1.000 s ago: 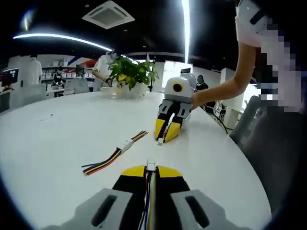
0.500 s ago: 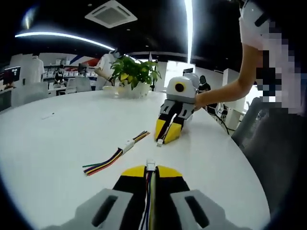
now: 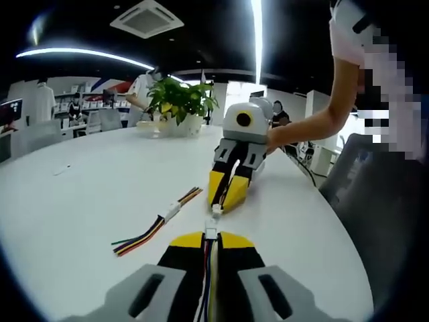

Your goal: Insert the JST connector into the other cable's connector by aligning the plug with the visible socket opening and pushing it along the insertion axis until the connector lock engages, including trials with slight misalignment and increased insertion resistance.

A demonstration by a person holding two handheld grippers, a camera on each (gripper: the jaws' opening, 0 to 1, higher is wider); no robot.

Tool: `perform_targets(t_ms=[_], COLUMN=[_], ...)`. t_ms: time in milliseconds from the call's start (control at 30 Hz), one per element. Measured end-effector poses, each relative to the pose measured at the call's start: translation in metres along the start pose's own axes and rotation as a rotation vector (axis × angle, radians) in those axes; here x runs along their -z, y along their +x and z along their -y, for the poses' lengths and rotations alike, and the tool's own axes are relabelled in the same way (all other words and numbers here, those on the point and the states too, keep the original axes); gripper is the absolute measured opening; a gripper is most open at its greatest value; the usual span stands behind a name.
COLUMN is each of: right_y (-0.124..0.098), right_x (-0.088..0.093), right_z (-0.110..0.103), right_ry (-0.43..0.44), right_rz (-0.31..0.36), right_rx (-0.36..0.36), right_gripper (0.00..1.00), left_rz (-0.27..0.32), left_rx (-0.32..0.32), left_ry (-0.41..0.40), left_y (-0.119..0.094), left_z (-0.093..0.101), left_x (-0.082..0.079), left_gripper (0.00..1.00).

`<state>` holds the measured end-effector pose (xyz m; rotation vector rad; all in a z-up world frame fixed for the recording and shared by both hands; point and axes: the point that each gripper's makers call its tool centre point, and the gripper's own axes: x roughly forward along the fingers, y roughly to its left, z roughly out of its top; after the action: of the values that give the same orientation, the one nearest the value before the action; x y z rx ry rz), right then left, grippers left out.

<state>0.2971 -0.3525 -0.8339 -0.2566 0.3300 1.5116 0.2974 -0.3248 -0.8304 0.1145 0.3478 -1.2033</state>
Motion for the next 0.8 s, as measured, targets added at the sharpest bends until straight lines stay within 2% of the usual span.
perform_targets(t_ms=[200, 800], right_y=[0.0032, 0.0012], right_x=[-0.0033, -0.0042], right_z=[-0.0009, -0.0004], right_ry=[0.0, 0.01], right_rz=[0.01, 0.005], right_rx=[-0.004, 0.002], right_gripper=[0.03, 0.03], left_rz=[-0.005, -0.037], left_rx=[0.027, 0.044], left_ry=[0.013, 0.023], left_y=[0.0028, 0.0058], left_z=[0.0042, 0.0043], left_x=[-0.0034, 0.0], left_gripper=[0.0, 0.0])
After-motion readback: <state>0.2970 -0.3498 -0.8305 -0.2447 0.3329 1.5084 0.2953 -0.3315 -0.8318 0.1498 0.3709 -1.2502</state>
